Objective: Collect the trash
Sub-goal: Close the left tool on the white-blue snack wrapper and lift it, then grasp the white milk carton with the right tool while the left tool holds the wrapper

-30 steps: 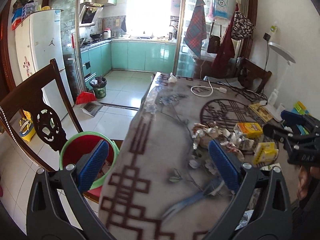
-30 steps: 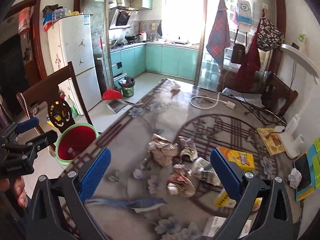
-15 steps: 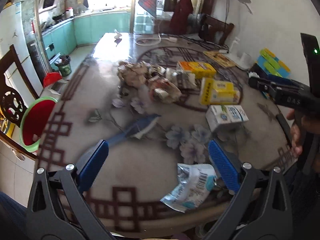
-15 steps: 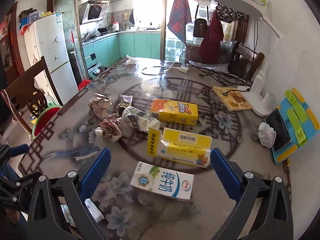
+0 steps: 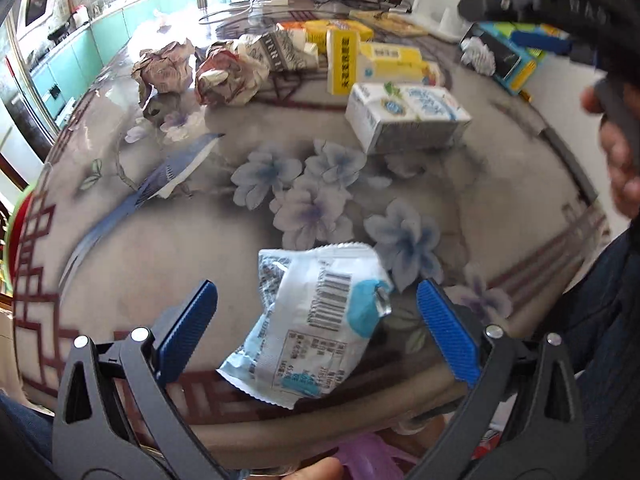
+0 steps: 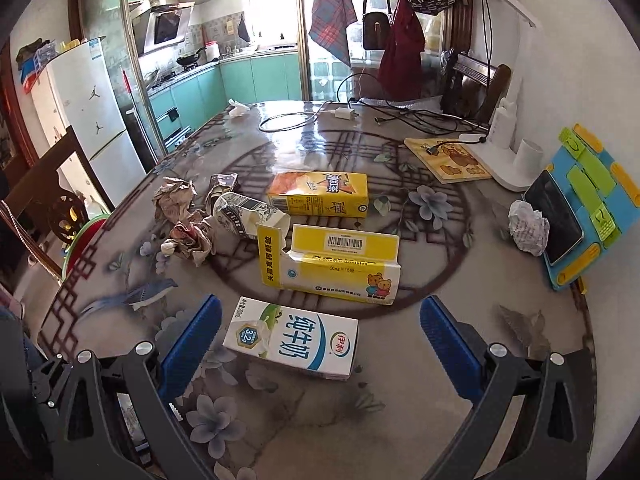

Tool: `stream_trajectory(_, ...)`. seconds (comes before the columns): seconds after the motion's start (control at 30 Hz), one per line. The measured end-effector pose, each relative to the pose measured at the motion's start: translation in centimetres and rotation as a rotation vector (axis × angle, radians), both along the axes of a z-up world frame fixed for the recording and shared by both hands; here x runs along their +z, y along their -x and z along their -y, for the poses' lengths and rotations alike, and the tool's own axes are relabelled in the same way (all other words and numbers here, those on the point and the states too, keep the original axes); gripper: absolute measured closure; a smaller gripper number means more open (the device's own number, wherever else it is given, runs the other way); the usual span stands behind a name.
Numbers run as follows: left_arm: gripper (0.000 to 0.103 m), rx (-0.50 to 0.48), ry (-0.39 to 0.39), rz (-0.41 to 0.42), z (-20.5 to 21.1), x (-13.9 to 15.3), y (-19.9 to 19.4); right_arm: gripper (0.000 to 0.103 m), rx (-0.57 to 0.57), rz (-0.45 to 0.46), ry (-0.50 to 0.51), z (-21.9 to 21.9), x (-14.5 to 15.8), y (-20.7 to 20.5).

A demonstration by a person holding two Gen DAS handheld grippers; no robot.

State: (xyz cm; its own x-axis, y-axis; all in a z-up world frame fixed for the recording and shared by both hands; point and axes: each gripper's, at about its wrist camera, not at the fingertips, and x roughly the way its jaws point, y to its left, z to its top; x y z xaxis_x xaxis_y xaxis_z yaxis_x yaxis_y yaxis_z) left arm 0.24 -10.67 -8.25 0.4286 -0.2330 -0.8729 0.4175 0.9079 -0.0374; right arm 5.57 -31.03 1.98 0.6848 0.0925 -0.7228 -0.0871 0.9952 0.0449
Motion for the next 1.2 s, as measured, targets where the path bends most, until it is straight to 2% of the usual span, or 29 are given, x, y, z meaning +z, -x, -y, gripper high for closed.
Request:
stream_trajectory(0.13,0.005,-0.005,-0.059,-0.011,0.4,-1.3,-0.2,0.007,-0.001,-0.006,-0.002,0.1,-0.1,0.1)
stream_trajectory(0.2,0.006,-0.003,-0.06,-0.023,0.4,-1.7,-0.4,0.007,0.002,-0.01,0.006,0.1,-0.2,0.0)
stream_trajectory(0.3,0.018,-0.002,-0.061,-0.019,0.3,-2.0,-0.7,0.007,0.007,-0.018,0.018,-0.1,-0.5,-0.1)
stream_trajectory(0.5,0.057,0.008,-0.048,-0.002,-0.3,-1.5,-1.2,0.007,0.03,-0.039,0.034,-0.4,-1.2,-0.5)
stream_trajectory(0.63,0.071,-0.006,-0.024,-0.015,-0.9,-1.1,-1.7,0.007,0.121,-0.05,0.099,-1.4,-1.5,-0.8)
stream_trajectory(0.8,0.076,-0.018,0.005,-0.008,-1.3,-0.4,-1.9,0.007,0.323,-0.081,0.242,-3.0,-2.7,-1.5)
stream_trajectory(0.9,0.078,-0.013,0.025,0.001,-1.6,0.2,-2.0,0.007,0.416,-0.141,0.234,-3.1,-4.0,-2.4)
stream_trajectory(1.03,0.078,-0.002,0.05,0.005,-2.3,0.8,-2.2,0.007,0.548,-0.185,0.313,-3.9,-5.6,-2.7)
stream_trajectory(1.2,0.078,0.003,0.065,0.013,-2.8,1.4,-2.4,0.009,0.653,-0.245,0.325,-4.5,-7.9,-3.3)
